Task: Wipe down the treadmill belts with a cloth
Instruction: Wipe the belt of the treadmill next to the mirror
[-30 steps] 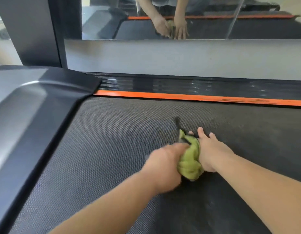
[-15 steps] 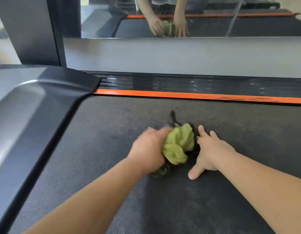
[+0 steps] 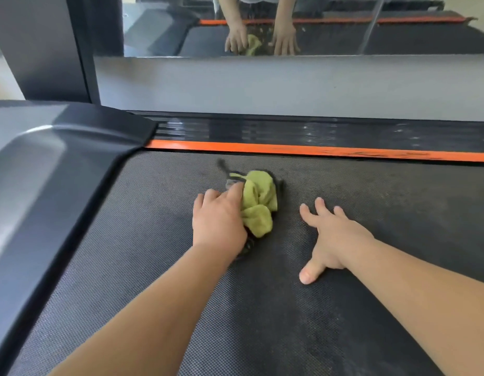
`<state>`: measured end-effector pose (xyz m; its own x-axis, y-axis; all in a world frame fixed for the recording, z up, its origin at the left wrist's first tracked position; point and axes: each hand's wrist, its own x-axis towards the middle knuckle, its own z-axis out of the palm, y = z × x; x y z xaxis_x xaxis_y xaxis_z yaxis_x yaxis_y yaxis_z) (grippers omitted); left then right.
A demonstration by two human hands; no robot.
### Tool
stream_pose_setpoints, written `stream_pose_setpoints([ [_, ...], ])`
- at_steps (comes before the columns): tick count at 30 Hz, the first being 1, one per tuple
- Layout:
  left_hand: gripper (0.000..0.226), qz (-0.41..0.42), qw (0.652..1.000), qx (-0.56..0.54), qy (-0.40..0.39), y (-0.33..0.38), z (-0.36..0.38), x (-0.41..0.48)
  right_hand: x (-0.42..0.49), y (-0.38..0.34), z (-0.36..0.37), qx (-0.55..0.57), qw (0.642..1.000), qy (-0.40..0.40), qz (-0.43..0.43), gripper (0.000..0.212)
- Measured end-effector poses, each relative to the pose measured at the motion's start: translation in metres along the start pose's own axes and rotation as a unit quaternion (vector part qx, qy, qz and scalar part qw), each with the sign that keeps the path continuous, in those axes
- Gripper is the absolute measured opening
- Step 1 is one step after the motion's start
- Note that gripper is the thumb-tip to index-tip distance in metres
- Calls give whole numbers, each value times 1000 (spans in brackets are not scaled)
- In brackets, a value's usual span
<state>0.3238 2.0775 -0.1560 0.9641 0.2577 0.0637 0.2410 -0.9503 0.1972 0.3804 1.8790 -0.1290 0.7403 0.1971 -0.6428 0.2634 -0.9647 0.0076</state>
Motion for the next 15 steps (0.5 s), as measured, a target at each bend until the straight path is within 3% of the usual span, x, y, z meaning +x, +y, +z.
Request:
stream_pose_setpoints([
  [3, 57, -8, 992, -103, -75, 37, 0, -20, 4, 0, 2, 10, 1000, 6, 9, 162],
  [6, 62, 61, 966, -189, -168, 59, -3, -49, 2, 2, 3, 58, 997, 25, 52, 174],
  [10, 69, 60, 992, -43, -100, 28, -14, -32, -2, 0, 2, 26, 1000, 13, 8, 159],
  [12, 74, 36, 995, -34, -81, 20, -20, -27, -1, 0, 2, 8, 1000, 12, -4, 157],
  [14, 86, 38, 971, -178, -152, 18, -23, -33, -2, 0, 2, 17, 1000, 13, -6, 157],
  [15, 91, 35, 937, -285, -200, 16, -28, -37, -2, 1, 3, 28, 999, 17, -5, 156],
])
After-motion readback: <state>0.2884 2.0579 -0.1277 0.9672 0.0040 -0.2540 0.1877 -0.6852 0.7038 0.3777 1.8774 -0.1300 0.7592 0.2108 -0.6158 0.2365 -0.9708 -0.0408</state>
